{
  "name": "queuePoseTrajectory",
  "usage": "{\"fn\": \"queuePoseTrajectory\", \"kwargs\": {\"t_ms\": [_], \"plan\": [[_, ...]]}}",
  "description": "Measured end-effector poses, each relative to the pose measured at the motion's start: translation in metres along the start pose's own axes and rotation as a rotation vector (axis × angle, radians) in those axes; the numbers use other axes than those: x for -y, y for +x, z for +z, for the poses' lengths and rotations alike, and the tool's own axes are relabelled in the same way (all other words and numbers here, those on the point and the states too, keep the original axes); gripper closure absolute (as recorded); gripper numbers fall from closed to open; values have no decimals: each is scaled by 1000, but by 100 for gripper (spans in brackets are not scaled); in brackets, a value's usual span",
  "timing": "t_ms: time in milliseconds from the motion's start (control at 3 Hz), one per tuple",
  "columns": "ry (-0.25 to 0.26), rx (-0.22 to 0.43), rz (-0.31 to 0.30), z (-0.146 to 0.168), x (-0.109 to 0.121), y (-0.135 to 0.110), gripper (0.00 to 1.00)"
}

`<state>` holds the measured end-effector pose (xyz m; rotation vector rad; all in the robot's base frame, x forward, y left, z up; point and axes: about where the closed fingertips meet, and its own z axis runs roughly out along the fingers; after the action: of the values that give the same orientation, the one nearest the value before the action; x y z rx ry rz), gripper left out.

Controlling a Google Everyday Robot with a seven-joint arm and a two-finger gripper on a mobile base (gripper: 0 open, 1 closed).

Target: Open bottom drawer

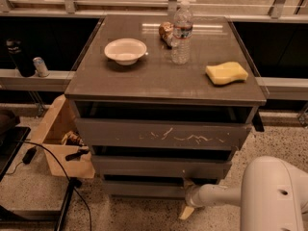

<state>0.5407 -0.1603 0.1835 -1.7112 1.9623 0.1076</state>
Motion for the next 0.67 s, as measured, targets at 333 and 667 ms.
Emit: {"fn": "queuePoseTrajectory", "kwargs": {"t_ms": [333, 667], "plan": [[-29, -19, 10, 5, 0, 3, 0], [-62, -38, 23, 10, -1, 7, 0]]}}
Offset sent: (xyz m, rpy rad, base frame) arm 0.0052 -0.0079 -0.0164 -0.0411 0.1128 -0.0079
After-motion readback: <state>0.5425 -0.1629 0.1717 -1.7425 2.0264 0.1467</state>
